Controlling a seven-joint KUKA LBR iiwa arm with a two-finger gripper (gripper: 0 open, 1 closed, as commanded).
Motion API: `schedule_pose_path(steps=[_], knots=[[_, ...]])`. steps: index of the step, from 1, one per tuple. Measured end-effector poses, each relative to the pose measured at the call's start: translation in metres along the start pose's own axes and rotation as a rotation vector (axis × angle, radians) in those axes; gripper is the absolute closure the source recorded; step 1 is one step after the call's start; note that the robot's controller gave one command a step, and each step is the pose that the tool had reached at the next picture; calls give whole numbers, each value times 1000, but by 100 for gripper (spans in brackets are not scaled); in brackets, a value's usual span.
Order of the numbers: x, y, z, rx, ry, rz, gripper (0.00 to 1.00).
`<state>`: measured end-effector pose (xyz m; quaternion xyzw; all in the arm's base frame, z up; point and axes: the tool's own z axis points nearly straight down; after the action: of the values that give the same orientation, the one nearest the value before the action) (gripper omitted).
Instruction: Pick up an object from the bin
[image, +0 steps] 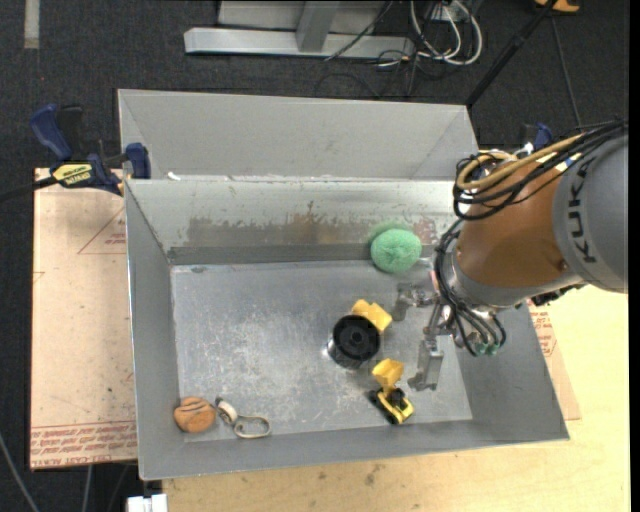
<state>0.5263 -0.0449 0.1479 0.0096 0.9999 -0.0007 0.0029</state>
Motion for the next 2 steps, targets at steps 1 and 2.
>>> schedule_pose_path(steps=[1,2], knots=[[1,21,24,-5,6,25,0],[1,23,57,-4,3,94,0]])
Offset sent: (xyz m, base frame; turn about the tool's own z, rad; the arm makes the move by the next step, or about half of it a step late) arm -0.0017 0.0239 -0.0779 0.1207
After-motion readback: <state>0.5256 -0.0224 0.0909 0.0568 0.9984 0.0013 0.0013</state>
